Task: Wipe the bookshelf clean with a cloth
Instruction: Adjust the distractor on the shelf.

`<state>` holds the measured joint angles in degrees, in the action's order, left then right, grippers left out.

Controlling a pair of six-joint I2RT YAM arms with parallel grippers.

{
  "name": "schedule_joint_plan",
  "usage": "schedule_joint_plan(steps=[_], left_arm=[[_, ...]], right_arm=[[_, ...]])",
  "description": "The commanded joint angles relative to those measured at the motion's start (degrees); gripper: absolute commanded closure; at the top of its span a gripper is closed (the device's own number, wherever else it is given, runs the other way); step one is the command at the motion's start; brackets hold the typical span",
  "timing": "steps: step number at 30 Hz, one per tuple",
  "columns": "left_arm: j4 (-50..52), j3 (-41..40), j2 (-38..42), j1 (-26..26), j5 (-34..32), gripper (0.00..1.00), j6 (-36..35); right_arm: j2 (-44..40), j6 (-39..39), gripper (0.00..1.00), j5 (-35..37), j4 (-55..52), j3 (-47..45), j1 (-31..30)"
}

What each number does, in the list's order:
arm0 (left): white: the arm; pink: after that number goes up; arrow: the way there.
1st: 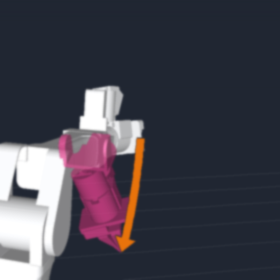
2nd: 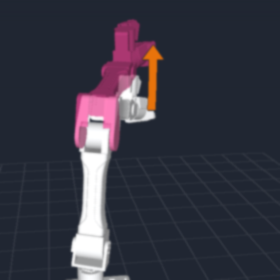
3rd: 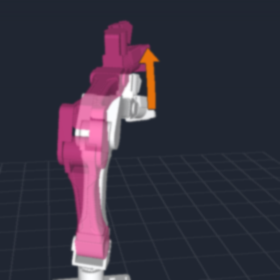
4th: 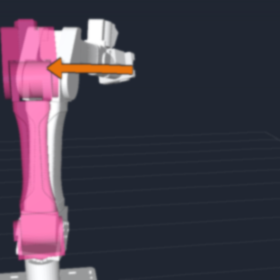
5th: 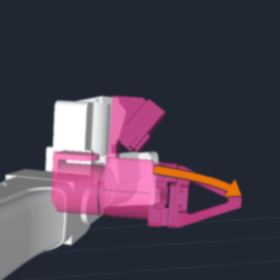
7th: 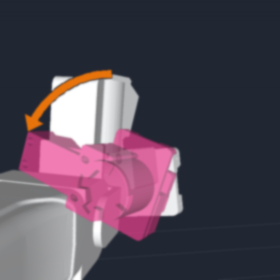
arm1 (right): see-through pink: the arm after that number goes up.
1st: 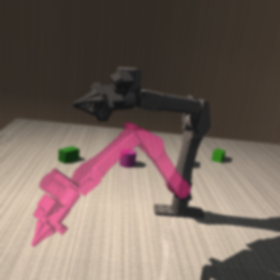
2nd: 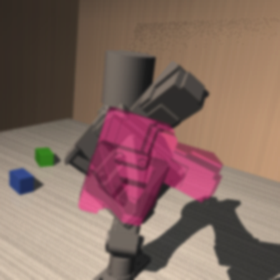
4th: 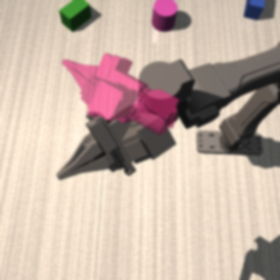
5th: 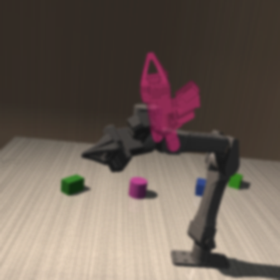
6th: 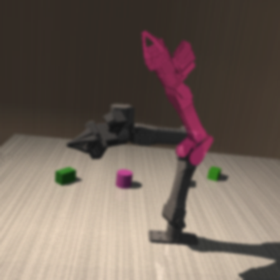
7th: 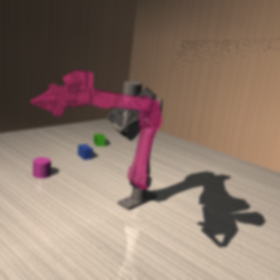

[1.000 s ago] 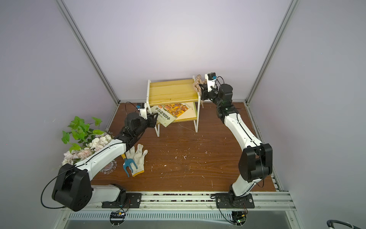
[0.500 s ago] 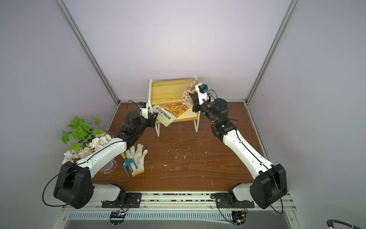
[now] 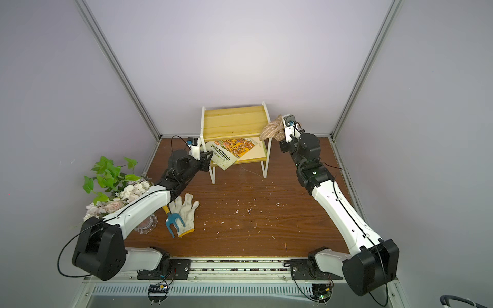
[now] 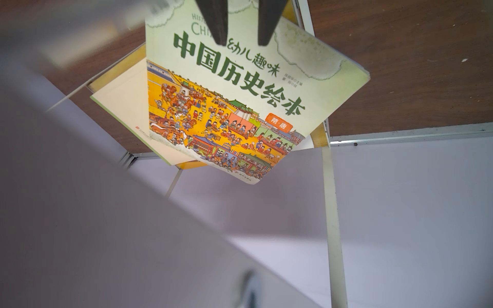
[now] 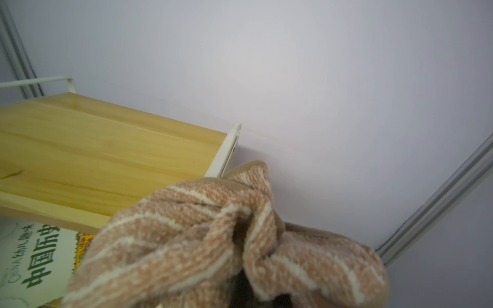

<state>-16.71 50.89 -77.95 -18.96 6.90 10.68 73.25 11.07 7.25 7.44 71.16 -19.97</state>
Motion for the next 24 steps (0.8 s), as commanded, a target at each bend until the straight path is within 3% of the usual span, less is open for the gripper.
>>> schedule_joint_plan(steps=[1,4,8,14,16,19,21,24], left_arm=[[0.1,0.7,-1.5,0.0,1.5,0.99,3.2],[1.5,1.6,-1.8,0.0,1.1,0.99,2.5],[0.8,1.5,-1.9,0.0,1.7,0.99,2.4],[-0.9,1.2,-2.0,0.0,2.2,0.99,3.1],[-0.9,1.4,-2.2,0.0,2.9,0.99,2.4],[-1.1,1.3,-2.2,0.0,2.7,0.99,1.8],[-1.1,0.8,-2.1,0.0,2.2,0.99,1.1],[-1.0,0.4,-2.0,0.1,2.3,0.99,-0.2]], right_arm=[[7.3,-1.7,1.00,-2.8,0.0,7.3,-2.5],[13.7,-1.2,1.00,2.1,-2.7,16.4,-5.2],[17.6,-1.3,1.00,5.1,-6.1,22.1,-6.9],[18.3,-6.2,1.00,11.4,-6.1,16.7,-6.9],[22.0,-7.1,1.00,13.9,-7.1,20.4,-6.9],[33.0,-8.9,1.00,22.1,-8.2,32.9,-6.7],[43.9,-10.8,1.00,26.7,-12.0,47.5,-6.3],[59.2,-13.3,1.00,25.4,-23.3,73.7,-6.6]])
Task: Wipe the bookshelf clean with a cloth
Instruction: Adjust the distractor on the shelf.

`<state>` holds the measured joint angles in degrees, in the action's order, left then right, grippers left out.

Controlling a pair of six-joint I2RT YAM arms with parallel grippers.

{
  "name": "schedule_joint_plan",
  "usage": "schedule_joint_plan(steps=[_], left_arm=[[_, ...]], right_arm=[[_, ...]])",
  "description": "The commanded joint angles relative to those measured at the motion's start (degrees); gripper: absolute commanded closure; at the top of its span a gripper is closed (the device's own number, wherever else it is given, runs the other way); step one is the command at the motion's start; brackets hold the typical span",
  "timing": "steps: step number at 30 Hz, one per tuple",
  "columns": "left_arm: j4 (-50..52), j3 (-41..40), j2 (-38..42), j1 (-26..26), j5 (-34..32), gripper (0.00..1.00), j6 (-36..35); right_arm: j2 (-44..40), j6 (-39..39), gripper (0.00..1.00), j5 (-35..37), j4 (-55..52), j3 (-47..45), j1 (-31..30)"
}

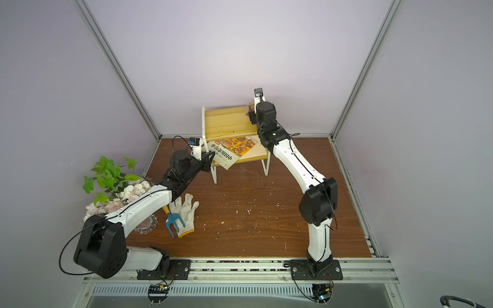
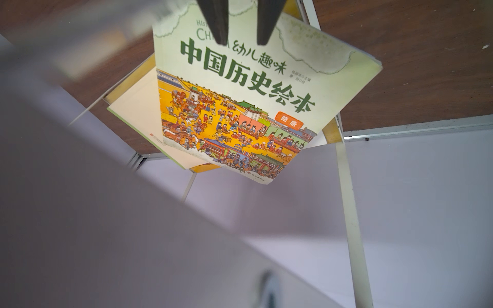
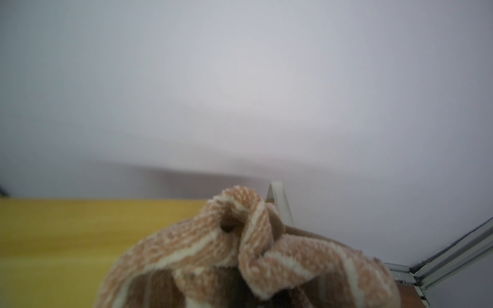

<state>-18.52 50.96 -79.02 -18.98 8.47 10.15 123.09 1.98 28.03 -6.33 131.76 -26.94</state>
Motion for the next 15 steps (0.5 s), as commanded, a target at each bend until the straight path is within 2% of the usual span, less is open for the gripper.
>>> schedule_joint_plan(steps=[1,3,4,5,8,9,12,15], left_arm=[[1.0,0.2,-1.1,0.2,0.9,0.99,0.0],[1.3,0.2,-1.3,0.3,1.1,0.99,-0.6],[1.2,0.1,-1.3,0.3,1.3,0.99,-0.7],[1.0,0.1,-1.5,0.4,1.7,0.99,-0.8],[1.0,0.4,-1.3,0.4,3.3,0.99,-0.7],[1.1,0.5,-0.9,0.4,3.2,0.99,-0.8],[0.8,-0.4,0.8,0.6,2.2,0.99,-1.1],[-0.8,-1.9,2.5,0.8,3.0,0.99,-0.9]], right_arm=[[14.4,-4.9,1.00,3.1,-12.7,23.0,-0.1],[20.9,-4.2,1.00,-1.0,-15.9,38.1,-1.3],[21.9,-3.0,1.00,-2.8,-14.8,40.1,-2.1],[20.6,-2.1,1.00,-4.5,-12.7,37.7,-2.7],[12.3,-2.6,1.00,-12.7,-3.3,19.1,-3.3],[9.1,-3.4,1.00,-12.1,0.6,11.7,-3.4],[0.5,-3.3,1.00,0.3,8.5,-3.6,-2.7],[-7.9,-1.1,1.00,3.7,14.3,-17.8,0.1]])
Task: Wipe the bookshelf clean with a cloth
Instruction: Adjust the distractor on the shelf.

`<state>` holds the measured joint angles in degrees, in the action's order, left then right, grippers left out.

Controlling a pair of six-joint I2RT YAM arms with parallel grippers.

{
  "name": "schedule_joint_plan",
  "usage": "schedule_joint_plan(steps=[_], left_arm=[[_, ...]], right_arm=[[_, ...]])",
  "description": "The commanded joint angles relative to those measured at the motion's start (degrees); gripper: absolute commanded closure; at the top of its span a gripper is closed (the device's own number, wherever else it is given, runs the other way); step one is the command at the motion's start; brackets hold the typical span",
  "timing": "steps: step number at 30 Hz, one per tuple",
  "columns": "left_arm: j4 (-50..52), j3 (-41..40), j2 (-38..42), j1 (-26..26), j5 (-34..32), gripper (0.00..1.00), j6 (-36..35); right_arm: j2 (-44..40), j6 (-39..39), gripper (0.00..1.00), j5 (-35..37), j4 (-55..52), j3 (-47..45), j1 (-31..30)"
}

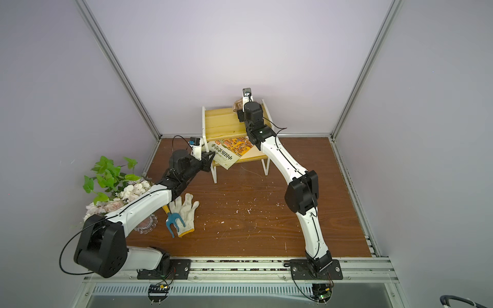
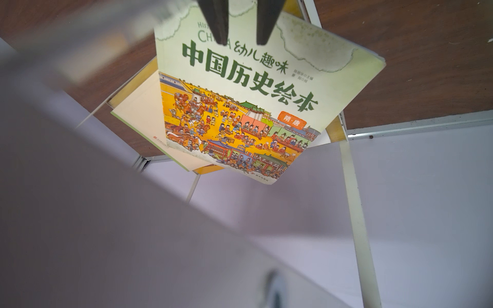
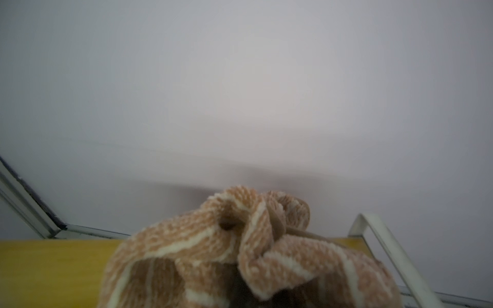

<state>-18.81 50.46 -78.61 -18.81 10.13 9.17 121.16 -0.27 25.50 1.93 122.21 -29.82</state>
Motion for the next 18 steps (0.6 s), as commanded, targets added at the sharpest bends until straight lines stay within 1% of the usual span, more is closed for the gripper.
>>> schedule_joint_plan(steps=[1,4,5,7,9,10,11,14,16,17,18], left_arm=[[-1.2,-1.9,2.3,0.8,1.8,0.99,0.1],[-2.8,-2.3,1.9,1.1,3.5,0.99,0.4],[-3.3,-2.2,1.6,1.3,4.4,0.99,0.5],[-4.2,-1.9,0.9,1.7,6.2,0.99,0.5],[-4.5,-1.5,-0.2,1.8,7.8,0.99,0.2],[-4.6,-1.2,-0.6,1.8,8.6,0.99,0.0],[-4.6,-1.0,-1.0,1.8,9.2,0.99,-0.1],[-4.6,-0.9,-1.6,1.8,9.7,0.99,0.1],[-5.2,-1.5,-1.6,1.8,10.1,0.99,0.3],[-5.5,-1.8,-1.7,1.8,10.5,0.99,0.3],[-5.8,-2.1,-2.1,1.8,11.0,0.99,0.3]], right_arm=[[-9.2,1.7,1.00,6.1,6.9,-13.3,4.1],[-18.1,5.1,1.00,5.7,8.8,-26.9,5.7],[-20.6,6.3,1.00,4.4,9.3,-31.0,5.8],[-25.4,6.8,1.00,-3.5,8.2,-36.2,5.8],[-25.8,3.7,1.00,-10.4,6.7,-35.9,4.8],[-24.7,3.2,1.00,-13.1,6.1,-34.1,3.5],[-22.6,3.4,1.00,-14.1,5.8,-31.9,2.1],[-14.3,3.8,1.00,-12.2,4.6,-21.3,-2.0],[-7.1,1.6,1.00,-11.5,1.1,-10.2,-3.4],[-3.1,-0.2,1.00,-12.9,-2.5,-3.1,-4.1],[2.3,-1.6,1.00,-16.2,-7.4,7.0,-5.2]])
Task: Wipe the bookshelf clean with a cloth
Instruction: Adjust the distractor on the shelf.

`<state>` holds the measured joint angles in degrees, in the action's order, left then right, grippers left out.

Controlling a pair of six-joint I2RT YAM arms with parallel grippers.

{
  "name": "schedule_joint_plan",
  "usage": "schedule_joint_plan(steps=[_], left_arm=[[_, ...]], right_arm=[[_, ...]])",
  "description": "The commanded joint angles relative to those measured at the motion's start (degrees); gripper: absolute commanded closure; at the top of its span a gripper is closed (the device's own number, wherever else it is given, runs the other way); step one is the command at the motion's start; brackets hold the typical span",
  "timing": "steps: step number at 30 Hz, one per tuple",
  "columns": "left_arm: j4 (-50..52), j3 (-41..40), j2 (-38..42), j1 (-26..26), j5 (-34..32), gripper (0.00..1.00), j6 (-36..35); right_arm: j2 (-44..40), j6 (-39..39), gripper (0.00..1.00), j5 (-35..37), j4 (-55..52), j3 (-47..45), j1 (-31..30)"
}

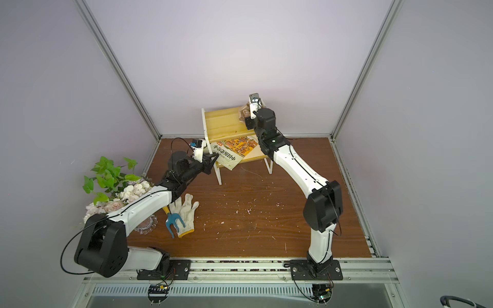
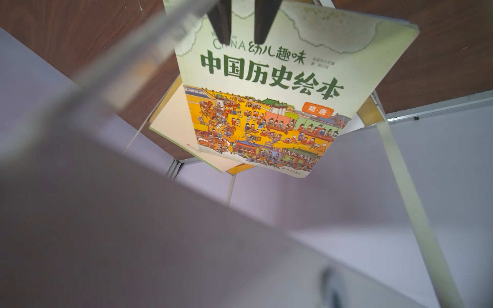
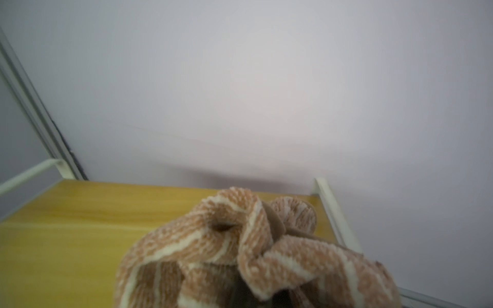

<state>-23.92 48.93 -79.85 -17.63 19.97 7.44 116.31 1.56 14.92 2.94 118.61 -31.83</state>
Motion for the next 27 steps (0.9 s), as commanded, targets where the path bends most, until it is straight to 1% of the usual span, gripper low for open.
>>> schedule_joint_plan(steps=[1,2,3,5,6,7,9,10,11,12,14,16,18,21,23,25,27], left_arm=[[-0.6,-0.6,-1.2,0.6,1.3,0.99,2.1],[-0.6,-0.5,-1.5,0.7,1.3,0.99,2.2],[-0.6,-0.5,-1.7,0.7,1.5,0.99,2.2],[-0.9,-0.5,-2.0,0.7,1.6,0.99,2.2],[-1.1,-0.5,-2.0,0.7,1.7,0.99,2.3],[-1.3,-0.7,-2.0,0.7,1.6,0.99,2.3],[-1.7,-0.9,-2.0,0.7,1.5,0.99,2.3],[-1.9,-1.0,-2.0,0.7,1.5,0.99,2.4],[-2.0,-1.0,-2.1,0.6,1.6,0.99,2.3],[-2.1,-1.0,-2.3,0.6,1.6,0.99,2.3],[-2.0,-1.0,-2.7,0.7,1.7,0.99,2.1],[-1.8,-0.9,-3.0,0.7,1.9,0.99,2.0],[-1.7,-0.9,-3.1,0.7,1.9,0.99,1.6],[-1.2,-1.0,-2.7,0.7,1.7,0.99,1.1],[-1.0,-1.1,-2.2,0.7,1.8,0.99,1.0],[-0.9,-1.5,-1.6,0.7,1.9,0.99,0.9],[-1.4,-2.1,-0.8,0.7,1.4,0.99,1.0]], right_arm=[[10.8,-3.5,1.00,-9.4,-12.6,18.4,-4.2],[13.8,-2.9,1.00,-12.2,-15.7,24.5,-5.4],[16.0,-1.9,1.00,-13.5,-17.6,29.7,-6.4],[18.6,0.3,1.00,-12.7,-20.1,36.0,-7.5],[18.9,1.5,1.00,-9.8,-20.5,36.9,-7.4],[18.7,3.1,1.00,-4.4,-20.2,36.3,-6.9],[17.4,5.6,1.00,7.0,-17.9,31.8,-5.1],[16.9,5.3,1.00,11.3,-16.4,29.1,-3.4],[16.7,3.6,1.00,13.6,-15.4,26.8,-1.3],[17.0,0.8,1.00,13.9,-15.2,25.8,0.7],[18.9,-4.0,1.00,13.3,-16.0,27.0,4.1],[22.0,-4.6,1.00,13.0,-17.5,31.6,4.5],[24.4,-3.1,1.00,8.1,-19.4,36.9,3.6],[23.8,1.3,1.00,-2.9,-19.4,38.3,0.8],[21.3,3.8,1.00,-12.2,-21.4,37.9,-1.2],[17.1,6.2,1.00,-20.9,-24.6,36.2,-2.5],[10.8,8.6,1.00,-26.2,-25.4,29.9,-3.1]])
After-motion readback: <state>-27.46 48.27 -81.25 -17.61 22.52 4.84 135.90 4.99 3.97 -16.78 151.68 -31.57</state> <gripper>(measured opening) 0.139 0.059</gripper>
